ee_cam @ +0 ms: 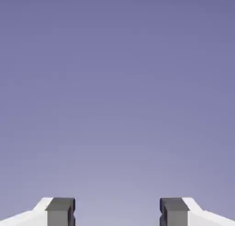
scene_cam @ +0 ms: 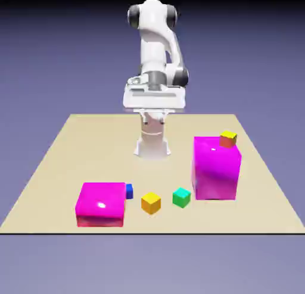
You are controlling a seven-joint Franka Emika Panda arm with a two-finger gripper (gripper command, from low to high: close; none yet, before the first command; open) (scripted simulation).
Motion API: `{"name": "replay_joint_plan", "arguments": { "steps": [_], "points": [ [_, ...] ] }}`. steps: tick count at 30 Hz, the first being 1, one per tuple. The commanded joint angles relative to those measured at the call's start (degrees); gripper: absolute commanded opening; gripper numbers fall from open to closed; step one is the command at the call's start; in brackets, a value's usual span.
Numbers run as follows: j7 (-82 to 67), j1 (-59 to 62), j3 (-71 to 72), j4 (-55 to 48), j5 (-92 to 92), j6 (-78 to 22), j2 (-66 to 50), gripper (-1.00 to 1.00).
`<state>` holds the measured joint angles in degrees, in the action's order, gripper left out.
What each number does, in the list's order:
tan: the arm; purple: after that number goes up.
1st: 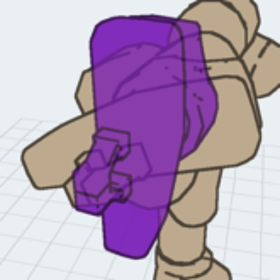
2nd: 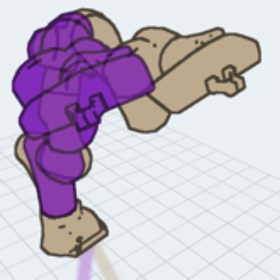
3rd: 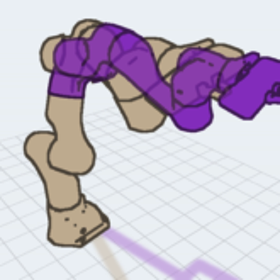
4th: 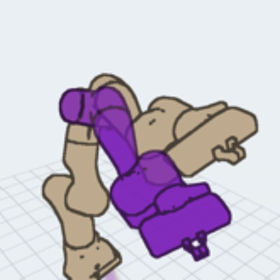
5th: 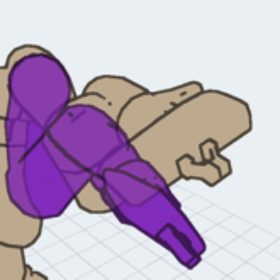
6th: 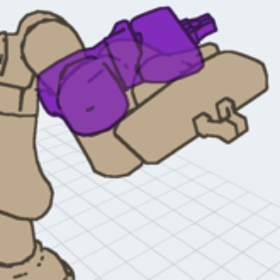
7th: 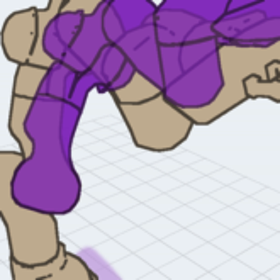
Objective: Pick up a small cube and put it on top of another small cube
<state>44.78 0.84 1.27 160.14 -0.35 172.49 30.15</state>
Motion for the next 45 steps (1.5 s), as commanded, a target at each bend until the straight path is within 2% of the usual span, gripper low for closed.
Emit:
{"name": "replay_joint_plan", "arguments": {
  "steps": [1, 20, 27, 28, 35, 41, 45],
  "points": [
    [1.92, 1.27, 1.05, -0.71, -0.29, -1.26, -2.08, 0.00],
    [37.32, 24.65, 20.41, -13.82, -5.64, -24.46, -40.31, 0.00],
    [40.31, 20.39, 15.87, -14.43, -1.07, -13.66, -51.89, 0.00],
    [40.31, 20.39, 15.87, -14.43, -1.07, -13.66, -51.89, -1.00],
    [37.33, 24.09, 21.12, -13.55, -6.21, -24.99, -39.44, -1.00],
    [37.57, 16.76, 30.53, -10.00, -13.77, -31.95, -27.87, -1.00],
    [40.12, 14.73, 28.43, -9.32, -10.10, -25.44, -34.10, -1.00]
  ]
}}
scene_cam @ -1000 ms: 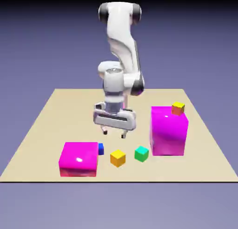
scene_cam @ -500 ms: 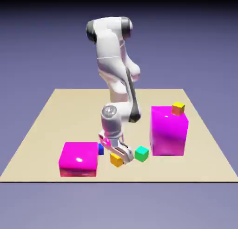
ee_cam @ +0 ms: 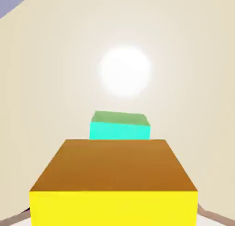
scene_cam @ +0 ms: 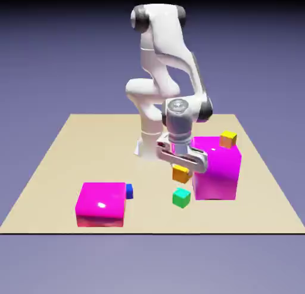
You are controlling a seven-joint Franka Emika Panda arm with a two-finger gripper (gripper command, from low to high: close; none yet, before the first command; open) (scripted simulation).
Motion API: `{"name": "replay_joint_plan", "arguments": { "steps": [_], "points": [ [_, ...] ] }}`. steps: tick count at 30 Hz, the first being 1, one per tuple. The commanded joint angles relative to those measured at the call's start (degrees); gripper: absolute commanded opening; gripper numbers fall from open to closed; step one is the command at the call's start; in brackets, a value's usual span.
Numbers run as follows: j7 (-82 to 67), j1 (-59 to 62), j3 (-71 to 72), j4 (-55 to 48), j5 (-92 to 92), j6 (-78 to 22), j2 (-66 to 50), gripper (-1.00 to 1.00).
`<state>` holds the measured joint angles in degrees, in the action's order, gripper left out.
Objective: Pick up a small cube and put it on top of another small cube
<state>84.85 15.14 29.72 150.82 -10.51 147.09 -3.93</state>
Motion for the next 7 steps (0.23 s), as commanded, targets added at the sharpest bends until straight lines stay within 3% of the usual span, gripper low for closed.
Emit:
{"name": "replay_joint_plan", "arguments": {
  "steps": [1, 3, 4, 7],
  "points": [
    [0.90, -0.24, -0.72, 0.23, 1.28, 2.13, -2.08, -1.00],
    [2.53, -1.54, -2.07, 0.66, 3.63, 6.31, -6.08, -1.00],
    [2.53, -1.54, -2.07, 0.66, 3.64, 6.32, -6.08, 1.00],
    [0.83, -0.19, -0.67, 0.21, 1.19, 1.98, -1.93, 1.00]
  ]
}}
